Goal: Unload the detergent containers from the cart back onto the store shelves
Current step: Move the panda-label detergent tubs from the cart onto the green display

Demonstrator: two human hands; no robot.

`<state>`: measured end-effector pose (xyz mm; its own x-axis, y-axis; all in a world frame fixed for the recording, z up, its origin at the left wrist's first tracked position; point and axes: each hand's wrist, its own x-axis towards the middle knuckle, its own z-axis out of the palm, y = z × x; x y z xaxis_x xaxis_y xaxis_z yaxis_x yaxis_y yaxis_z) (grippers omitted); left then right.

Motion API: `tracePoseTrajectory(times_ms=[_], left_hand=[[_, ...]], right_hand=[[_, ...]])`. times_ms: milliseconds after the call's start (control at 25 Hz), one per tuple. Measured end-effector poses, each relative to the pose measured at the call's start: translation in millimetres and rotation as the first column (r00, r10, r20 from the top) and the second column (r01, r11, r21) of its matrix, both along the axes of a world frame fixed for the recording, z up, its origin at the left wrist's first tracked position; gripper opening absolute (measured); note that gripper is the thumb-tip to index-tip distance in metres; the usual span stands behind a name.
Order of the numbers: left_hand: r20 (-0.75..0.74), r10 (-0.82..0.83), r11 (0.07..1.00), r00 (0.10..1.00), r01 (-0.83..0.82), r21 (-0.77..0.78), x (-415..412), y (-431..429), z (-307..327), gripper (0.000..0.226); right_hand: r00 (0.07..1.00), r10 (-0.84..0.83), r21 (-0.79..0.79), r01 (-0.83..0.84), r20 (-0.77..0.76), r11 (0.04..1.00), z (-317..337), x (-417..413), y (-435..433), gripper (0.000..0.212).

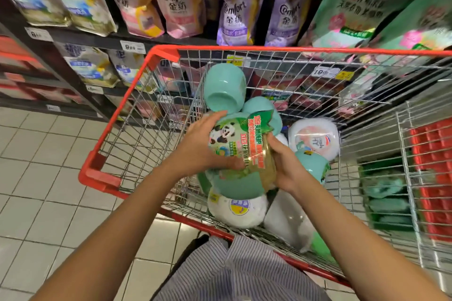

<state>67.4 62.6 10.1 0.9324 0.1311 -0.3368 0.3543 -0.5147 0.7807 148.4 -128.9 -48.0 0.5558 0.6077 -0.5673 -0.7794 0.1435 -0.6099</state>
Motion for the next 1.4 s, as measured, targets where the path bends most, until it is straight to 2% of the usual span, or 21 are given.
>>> tracePoseTrajectory(times_ms=[40, 80, 160, 240, 360, 440, 520, 600, 640, 720, 800, 840, 920, 1160, 1320, 1400], left_hand=[[-0.032, -0.05, 0.994, 0.998, 0.047, -0.096, 1.9, 2.4, 1.4, 0.126], [-0.046, -0.078, 0.971, 0.996, 0.065, -0.231, 3.1, 5.7, 1.6, 0.119], [-0.04, -0.086, 0.892, 0.995, 0.059, -0.448, 4.2, 13.3, 2.0, 0.091], [-0.028, -0.075, 0.853, 0.997, 0.049, -0.519, 6.4, 18.9, -3.2, 0.073], [-0.064, -0.099, 0.784, 0.993, 0.038, -0.62, 3.4, 12.8, -14.2, 0.075], [-0.042, -0.006, 0.77, 0.999, -0.022, -0.638, -1.4, 7.2, -22.3, 0.08], [0.026, 0.153, 0.752, 0.988, -0.1, -0.652, -7.3, 3.3, -30.2, 0.082], [0.069, 0.335, 0.697, 0.94, -0.198, -0.689, -13.1, -5.2, -35.1, 0.08], [0.071, 0.421, 0.656, 0.904, -0.25, -0.712, -14.6, -10.4, -35.9, 0.079], [0.061, 0.539, 0.584, 0.84, -0.321, -0.745, -14.2, -18.5, -34.0, 0.076], [0.06, 0.579, 0.554, 0.813, -0.338, -0.761, -10.3, -25.8, -27.5, 0.076], [0.057, 0.577, 0.553, 0.814, -0.338, -0.761, -8.1, -29.3, -23.8, 0.079], [0.06, 0.545, 0.568, 0.836, -0.316, -0.759, -3.8, -35.4, -16.5, 0.08], [0.069, 0.319, 0.556, 0.945, -0.128, -0.822, 1.4, -51.4, 7.3, 0.078], [0.108, 0.058, 0.584, 0.992, 0.054, -0.81, -0.8, -77.3, 33.3, 0.093], [0.161, -0.086, 0.572, 0.983, 0.181, -0.8, -4.4, -98.1, 44.6, 0.079]], right_hand=[[1.0, 0.009, -0.003, -0.009, 0.022, 1.0, 2.7, 2.1, -2.0, 0.039], [0.999, 0.016, -0.011, -0.016, 0.034, 1.0, 4.6, 3.9, -3.4, 0.038], [0.999, 0.014, -0.028, -0.013, 0.03, 1.0, 8.7, 6.3, -5.0, 0.034], [0.999, 0.027, -0.056, -0.025, 0.025, 0.998, 10.4, 8.2, -8.5, 0.03], [0.998, 0.065, -0.08, -0.062, 0.027, 0.995, 20.8, 7.1, -8.2, 0.03], [0.996, 0.05, -0.122, -0.041, 0.074, 0.992, 29.2, 10.1, -8.3, 0.033], [0.995, -0.046, -0.15, 0.059, 0.089, 0.987, 36.3, 16.2, -13.5, 0.036], [0.985, -0.117, -0.177, 0.139, 0.13, 0.974, 39.5, 19.0, -24.7, 0.052], [0.979, -0.103, -0.189, 0.135, 0.174, 0.973, 39.9, 16.9, -28.5, 0.056], [0.972, -0.007, -0.188, 0.053, 0.235, 0.981, 38.1, 6.4, -32.2, 0.05], [0.959, 0.061, -0.185, -0.009, 0.277, 0.983, 40.1, -5.1, -30.2, 0.045], [0.946, 0.079, -0.202, -0.014, 0.315, 0.979, 40.8, -7.1, -29.4, 0.049], [0.923, 0.051, -0.223, 0.038, 0.381, 0.974, 47.7, -8.1, -30.3, 0.059], [0.872, -0.165, -0.242, 0.302, 0.461, 0.922, 73.1, -41.0, -58.2, 0.058], [0.756, -0.367, -0.24, 0.558, 0.542, 0.794, 103.5, -95.7, -95.1, 0.057], [0.681, -0.456, -0.249, 0.675, 0.573, 0.695, 119.2, -130.6, -114.5, 0.058]])
